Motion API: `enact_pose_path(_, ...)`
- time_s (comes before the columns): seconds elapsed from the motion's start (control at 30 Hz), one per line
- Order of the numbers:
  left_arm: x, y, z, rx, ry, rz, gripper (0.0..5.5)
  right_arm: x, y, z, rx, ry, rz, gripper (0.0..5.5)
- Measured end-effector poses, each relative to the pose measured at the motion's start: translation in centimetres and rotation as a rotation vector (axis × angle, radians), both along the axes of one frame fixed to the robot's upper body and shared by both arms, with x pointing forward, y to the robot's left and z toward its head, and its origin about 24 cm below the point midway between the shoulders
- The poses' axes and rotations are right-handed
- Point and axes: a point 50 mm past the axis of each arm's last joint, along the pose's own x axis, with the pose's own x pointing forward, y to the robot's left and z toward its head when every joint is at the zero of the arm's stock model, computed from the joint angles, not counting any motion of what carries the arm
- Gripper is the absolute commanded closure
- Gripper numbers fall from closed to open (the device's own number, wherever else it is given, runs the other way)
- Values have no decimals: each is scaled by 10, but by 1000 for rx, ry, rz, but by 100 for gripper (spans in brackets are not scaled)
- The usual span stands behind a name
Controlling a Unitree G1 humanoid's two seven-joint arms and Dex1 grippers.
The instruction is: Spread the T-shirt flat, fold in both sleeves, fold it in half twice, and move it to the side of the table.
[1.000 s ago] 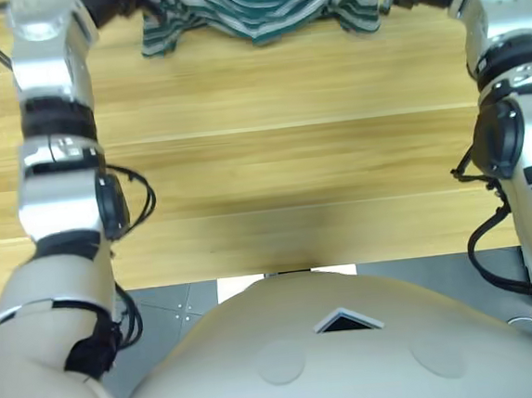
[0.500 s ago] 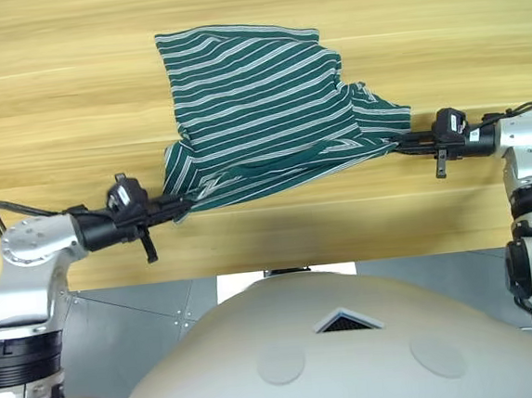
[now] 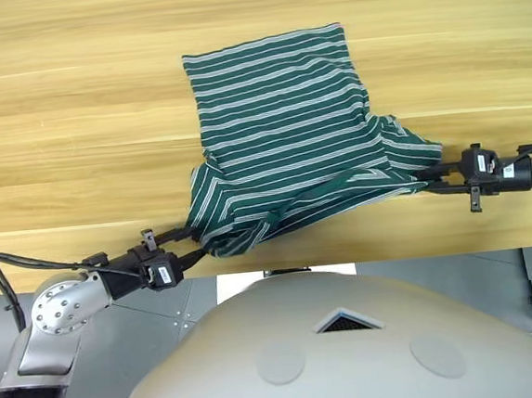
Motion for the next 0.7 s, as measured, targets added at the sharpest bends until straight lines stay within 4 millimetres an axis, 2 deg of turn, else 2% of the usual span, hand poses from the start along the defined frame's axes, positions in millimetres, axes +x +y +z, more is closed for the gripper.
enact_pose_path(0.07,5,-4,10,-26,-66,-5,335,-9,13,4,33,37,81,419)
enact_pose_path(0.23,2,-8,16,-51,-85,-8,335,-32,29,7,17,115,223,419)
enact_pose_path(0.37,4,-8,22,-101,-77,39,335,-31,35,16,14,99,267,419)
enact_pose_path(0.47,22,-12,34,-169,-97,87,335,-24,46,24,48,67,285,419)
enact_pose_path(0.57,40,-16,42,-207,-116,105,335,-21,52,23,41,66,312,419)
enact_pose_path(0.7,84,-15,58,-257,-199,244,335,0,55,43,103,29,317,419)
